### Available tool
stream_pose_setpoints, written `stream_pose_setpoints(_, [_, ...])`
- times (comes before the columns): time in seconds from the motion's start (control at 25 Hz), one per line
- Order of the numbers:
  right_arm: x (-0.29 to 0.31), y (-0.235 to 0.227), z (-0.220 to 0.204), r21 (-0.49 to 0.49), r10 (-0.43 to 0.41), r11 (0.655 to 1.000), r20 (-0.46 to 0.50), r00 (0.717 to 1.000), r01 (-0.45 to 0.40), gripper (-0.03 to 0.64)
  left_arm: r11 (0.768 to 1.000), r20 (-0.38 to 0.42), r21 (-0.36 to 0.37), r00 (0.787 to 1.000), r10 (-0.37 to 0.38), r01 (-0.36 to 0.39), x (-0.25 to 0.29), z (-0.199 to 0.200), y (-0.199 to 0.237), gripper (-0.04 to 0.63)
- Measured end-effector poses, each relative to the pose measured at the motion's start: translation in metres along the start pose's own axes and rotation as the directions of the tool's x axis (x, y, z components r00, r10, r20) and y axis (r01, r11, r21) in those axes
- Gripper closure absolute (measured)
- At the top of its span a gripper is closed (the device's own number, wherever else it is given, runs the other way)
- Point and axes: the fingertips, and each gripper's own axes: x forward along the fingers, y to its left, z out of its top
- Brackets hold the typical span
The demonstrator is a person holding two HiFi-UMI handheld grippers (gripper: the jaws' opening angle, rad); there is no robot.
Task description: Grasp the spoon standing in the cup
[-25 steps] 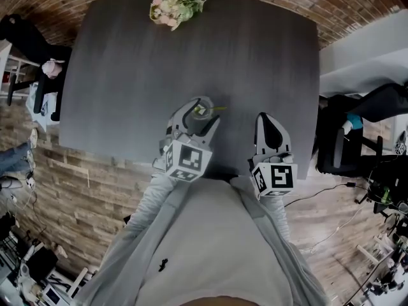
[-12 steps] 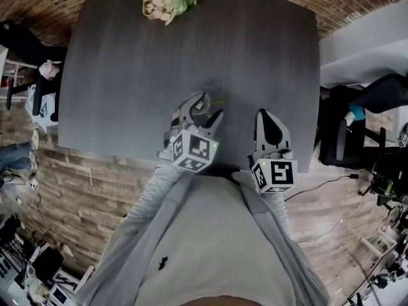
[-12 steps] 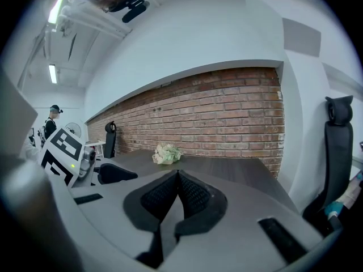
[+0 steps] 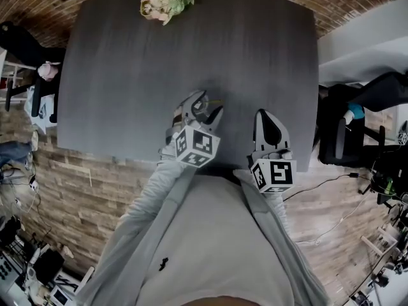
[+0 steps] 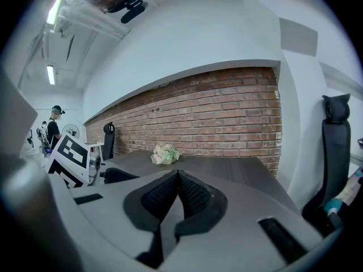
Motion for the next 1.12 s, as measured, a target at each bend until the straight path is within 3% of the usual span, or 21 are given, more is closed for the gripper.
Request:
stream_pose_setpoints(0.24, [-0.0013,-0.0023,-0.0005,0.003,-0.007,1.000,-0.003,1.000,0.007,0.601,1.000,-0.017,0.012,1.000,0.000,0.000,0.0051,-0.0031,-0.0016,0.355])
stream_pose_setpoints(0.52, [-0.0019,-0.0013,-0.0025,0.006,-0.007,1.000,-0.008,1.000,0.007,0.600,0.999,-0.033,0.033,0.999,0.018,-0.017,0.0074,-0.0056,-0.0002,0.452])
stream_pose_setpoints(1.12, [-0.0039,-0.0043,-0.0052,0.012,-0.014,1.000,-0.015,1.000,0.014,0.601,0.995,-0.047,0.089,0.998,0.052,-0.048,0.0082,-0.0061,0.0050,0.568])
